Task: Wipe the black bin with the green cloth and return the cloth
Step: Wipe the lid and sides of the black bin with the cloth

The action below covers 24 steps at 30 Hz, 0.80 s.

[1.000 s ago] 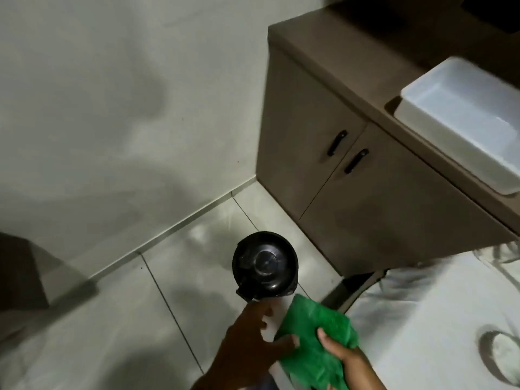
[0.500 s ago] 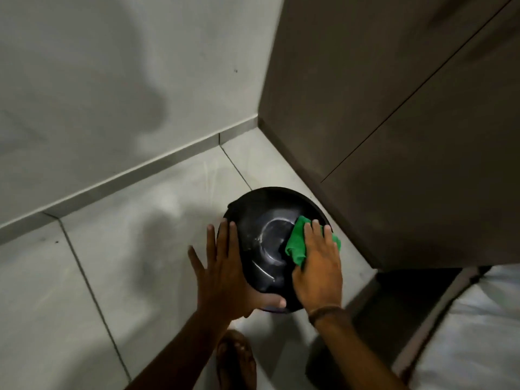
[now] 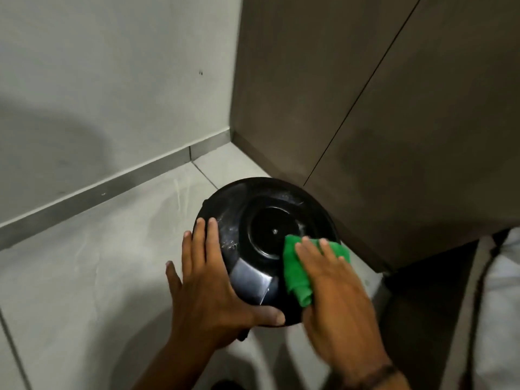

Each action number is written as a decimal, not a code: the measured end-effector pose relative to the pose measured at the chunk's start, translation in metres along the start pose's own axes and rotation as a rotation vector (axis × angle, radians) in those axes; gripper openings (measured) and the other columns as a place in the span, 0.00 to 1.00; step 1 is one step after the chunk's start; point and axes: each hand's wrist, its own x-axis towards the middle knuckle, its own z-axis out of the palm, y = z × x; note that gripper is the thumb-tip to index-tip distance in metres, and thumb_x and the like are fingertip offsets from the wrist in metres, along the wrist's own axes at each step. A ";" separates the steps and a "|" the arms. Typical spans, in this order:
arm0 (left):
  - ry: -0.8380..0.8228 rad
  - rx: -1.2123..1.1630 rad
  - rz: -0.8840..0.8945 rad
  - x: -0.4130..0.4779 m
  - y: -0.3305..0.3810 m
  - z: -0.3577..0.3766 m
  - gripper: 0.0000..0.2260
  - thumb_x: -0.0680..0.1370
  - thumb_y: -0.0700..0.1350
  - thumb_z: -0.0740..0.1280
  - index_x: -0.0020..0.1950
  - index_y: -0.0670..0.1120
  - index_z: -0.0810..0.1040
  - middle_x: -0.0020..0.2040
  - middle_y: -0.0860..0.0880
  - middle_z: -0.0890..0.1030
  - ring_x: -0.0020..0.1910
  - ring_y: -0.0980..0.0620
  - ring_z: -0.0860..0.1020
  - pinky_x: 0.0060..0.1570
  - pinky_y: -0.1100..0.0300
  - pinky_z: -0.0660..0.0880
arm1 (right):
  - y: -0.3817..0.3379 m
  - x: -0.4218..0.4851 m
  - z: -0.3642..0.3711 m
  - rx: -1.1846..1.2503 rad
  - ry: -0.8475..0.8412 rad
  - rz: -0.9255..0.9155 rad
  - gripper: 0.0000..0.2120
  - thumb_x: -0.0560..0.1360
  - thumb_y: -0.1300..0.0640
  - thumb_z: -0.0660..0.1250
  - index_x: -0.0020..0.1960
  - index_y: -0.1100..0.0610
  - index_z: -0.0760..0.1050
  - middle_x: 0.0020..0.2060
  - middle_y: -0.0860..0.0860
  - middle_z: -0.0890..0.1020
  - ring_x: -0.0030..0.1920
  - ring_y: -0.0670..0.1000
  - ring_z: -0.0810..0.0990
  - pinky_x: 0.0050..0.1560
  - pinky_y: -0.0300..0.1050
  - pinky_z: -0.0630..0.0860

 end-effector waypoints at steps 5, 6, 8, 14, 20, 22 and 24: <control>0.004 0.008 -0.011 0.001 0.002 0.000 0.84 0.41 0.84 0.72 0.81 0.59 0.23 0.85 0.56 0.29 0.86 0.49 0.33 0.83 0.32 0.45 | -0.034 0.082 -0.011 0.026 0.047 -0.006 0.37 0.75 0.62 0.63 0.82 0.53 0.58 0.82 0.49 0.62 0.83 0.52 0.54 0.83 0.49 0.48; 0.009 0.009 -0.008 0.002 0.002 -0.001 0.83 0.41 0.84 0.72 0.81 0.59 0.23 0.85 0.56 0.29 0.86 0.49 0.33 0.82 0.32 0.45 | -0.041 0.080 -0.005 0.024 0.012 -0.052 0.38 0.74 0.62 0.63 0.82 0.53 0.57 0.82 0.50 0.61 0.83 0.52 0.54 0.84 0.49 0.46; 0.022 0.003 0.000 0.002 0.000 0.001 0.82 0.42 0.82 0.72 0.80 0.59 0.23 0.85 0.57 0.30 0.86 0.49 0.34 0.82 0.32 0.45 | -0.044 0.054 0.011 -0.008 -0.045 -0.126 0.40 0.74 0.59 0.65 0.83 0.52 0.55 0.83 0.50 0.59 0.84 0.53 0.52 0.82 0.48 0.42; -0.007 -0.030 -0.020 0.002 0.001 0.001 0.84 0.39 0.83 0.72 0.81 0.59 0.25 0.85 0.57 0.30 0.86 0.48 0.34 0.81 0.32 0.44 | -0.042 0.087 0.002 -0.173 0.030 -0.110 0.32 0.78 0.60 0.61 0.81 0.55 0.59 0.80 0.53 0.66 0.81 0.56 0.60 0.82 0.52 0.57; -0.014 -0.065 -0.044 0.000 0.005 -0.003 0.82 0.44 0.80 0.76 0.81 0.58 0.24 0.85 0.56 0.28 0.85 0.48 0.32 0.82 0.32 0.42 | -0.018 0.022 0.008 -0.048 0.012 0.023 0.38 0.75 0.58 0.58 0.84 0.51 0.52 0.84 0.48 0.54 0.84 0.52 0.48 0.84 0.52 0.48; 0.041 -0.042 -0.026 -0.001 0.004 0.000 0.75 0.56 0.70 0.80 0.81 0.59 0.24 0.85 0.55 0.29 0.86 0.47 0.33 0.83 0.32 0.45 | -0.036 0.000 0.031 0.096 0.003 -0.094 0.38 0.74 0.49 0.53 0.84 0.48 0.52 0.84 0.44 0.52 0.84 0.49 0.44 0.84 0.52 0.43; 0.055 -0.022 -0.017 0.000 0.004 0.002 0.72 0.62 0.64 0.81 0.81 0.59 0.24 0.86 0.55 0.30 0.86 0.47 0.34 0.83 0.31 0.48 | -0.048 0.017 0.036 0.177 0.026 -0.204 0.37 0.74 0.50 0.54 0.83 0.47 0.55 0.83 0.43 0.55 0.84 0.46 0.44 0.83 0.48 0.40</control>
